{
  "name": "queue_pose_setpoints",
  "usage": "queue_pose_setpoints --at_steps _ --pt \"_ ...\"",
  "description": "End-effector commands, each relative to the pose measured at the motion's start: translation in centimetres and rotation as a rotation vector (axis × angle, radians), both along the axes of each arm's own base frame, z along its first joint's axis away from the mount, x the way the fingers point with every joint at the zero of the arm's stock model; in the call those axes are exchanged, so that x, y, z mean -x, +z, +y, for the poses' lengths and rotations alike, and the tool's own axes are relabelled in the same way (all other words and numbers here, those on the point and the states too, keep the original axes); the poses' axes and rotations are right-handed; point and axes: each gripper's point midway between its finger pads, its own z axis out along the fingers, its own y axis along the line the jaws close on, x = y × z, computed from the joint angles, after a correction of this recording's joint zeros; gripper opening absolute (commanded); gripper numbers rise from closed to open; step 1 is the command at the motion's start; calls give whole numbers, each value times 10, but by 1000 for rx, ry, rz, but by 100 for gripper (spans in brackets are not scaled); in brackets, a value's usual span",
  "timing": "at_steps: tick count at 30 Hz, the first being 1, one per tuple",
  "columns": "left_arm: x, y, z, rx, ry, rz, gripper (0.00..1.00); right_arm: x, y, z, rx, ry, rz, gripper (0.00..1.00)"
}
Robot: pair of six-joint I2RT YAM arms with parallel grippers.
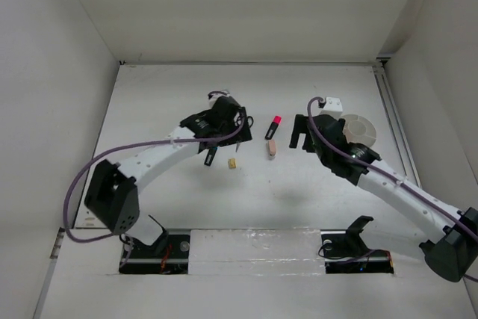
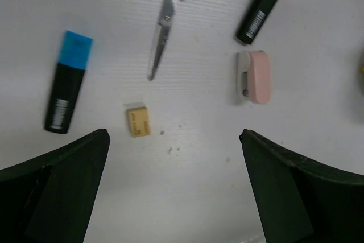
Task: Sort the stationery into containers
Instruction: Pick up the stapler from the center of the board.
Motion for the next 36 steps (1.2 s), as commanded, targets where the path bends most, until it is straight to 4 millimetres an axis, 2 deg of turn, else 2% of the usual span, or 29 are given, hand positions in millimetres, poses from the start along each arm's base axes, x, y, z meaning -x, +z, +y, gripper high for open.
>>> queue_pose_setpoints --at_steps 1,2,4,5,7,8,9,10,13,16,18,22,26,30,33,36 --pt "-11 13 -50 36 -71 -23 99 -2 56 -24 -39 -140 -122 100" --pt "-10 -5 -63 6 -95 11 99 1 54 -30 -16 -158 -104 100" --pt "-10 -17 -78 -9 -100 48 99 6 62 -42 1 -194 -122 100" --pt "-10 -11 -97 4 -130 33 99 9 66 -48 -5 -203 -129 100" --pt "-8 -37 -120 -35 -147 77 99 14 72 -55 -16 -213 -141 100" --pt "-11 -27 -124 -24 -147 65 99 16 71 -58 -12 -210 -139 100" --pt "-9 -44 -131 -59 -145 86 98 17 73 -58 -24 -203 -145 100" --pt "-10 -50 -130 -79 -131 103 98 19 72 -58 -20 -191 -142 100" --pt "-9 -62 -146 -88 -140 120 91 21 69 -59 -32 -176 -148 100" --pt "-8 -71 -151 -101 -124 137 86 24 62 -56 -19 -143 -134 100" --pt "-6 -77 -149 -111 -116 152 86 23 59 -55 -19 -143 -134 100" --pt "-10 -74 -147 -118 -96 139 85 21 58 -53 -17 -123 -135 100" --pt "-13 -94 -146 -166 -76 161 81 20 61 -49 -34 -95 -148 100" --pt "-15 -106 -146 -194 -64 179 61 20 61 -50 -40 -95 -155 100" --pt "-15 -110 -145 -201 -64 185 49 21 63 -52 -50 -97 -161 100" --pt "-14 -115 -144 -209 -64 192 44 22 66 -52 -57 -97 -170 100"
